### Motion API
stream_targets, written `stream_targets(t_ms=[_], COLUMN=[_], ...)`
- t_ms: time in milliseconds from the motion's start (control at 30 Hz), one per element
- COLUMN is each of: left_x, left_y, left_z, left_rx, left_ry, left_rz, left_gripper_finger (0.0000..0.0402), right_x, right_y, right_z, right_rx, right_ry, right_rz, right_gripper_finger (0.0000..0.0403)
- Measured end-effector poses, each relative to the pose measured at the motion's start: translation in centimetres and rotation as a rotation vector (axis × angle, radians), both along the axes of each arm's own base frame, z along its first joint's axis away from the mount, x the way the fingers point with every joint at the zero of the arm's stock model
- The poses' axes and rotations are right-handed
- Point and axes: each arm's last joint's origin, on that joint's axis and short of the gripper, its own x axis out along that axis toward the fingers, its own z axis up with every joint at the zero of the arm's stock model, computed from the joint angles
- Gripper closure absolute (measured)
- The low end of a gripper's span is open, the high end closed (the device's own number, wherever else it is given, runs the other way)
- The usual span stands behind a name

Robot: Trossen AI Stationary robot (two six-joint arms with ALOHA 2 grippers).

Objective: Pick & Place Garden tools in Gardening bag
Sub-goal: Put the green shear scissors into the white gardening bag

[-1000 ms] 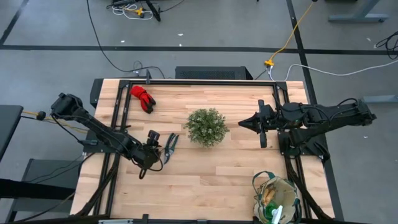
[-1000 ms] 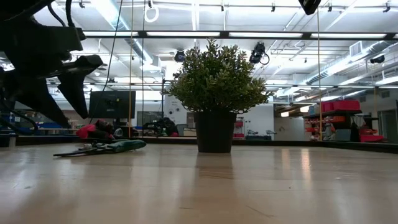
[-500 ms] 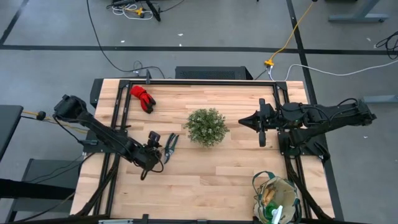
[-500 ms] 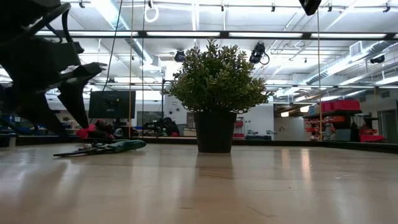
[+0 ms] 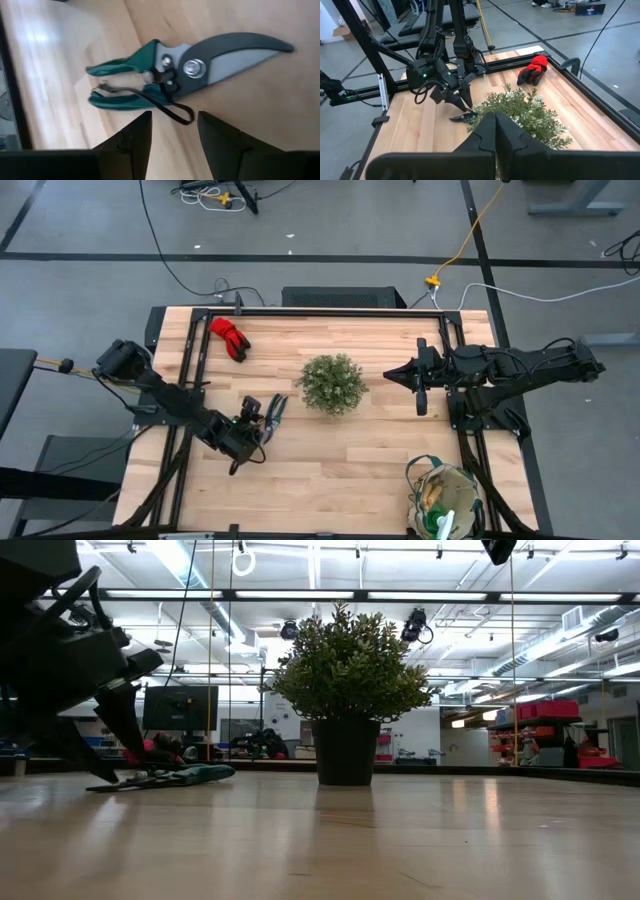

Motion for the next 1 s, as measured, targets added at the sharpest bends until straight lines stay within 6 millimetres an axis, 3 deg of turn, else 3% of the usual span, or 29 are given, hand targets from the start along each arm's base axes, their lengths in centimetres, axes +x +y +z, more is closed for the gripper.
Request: stream_targets(t_ms=[733,1000], left_x=[0.28,0.32], left_y=[0.23,0.19], left_z=[0.16,0.17], left_rx=[0.033,0.028], left_ry=[-0.048,-0.048], left_rz=[0.029,0.022], left_gripper_finger=[0.0238,0.0273], right_x=[-0.03,-0.03], right_y=[-0.08,-0.08], right_z=[-0.07,-0.08], right_rx=[-0.009,-0.009], right_ry=[0.007,0.008], right_rz=[-0.025,-0.025], right_gripper_finger=[0.0403,0.0403])
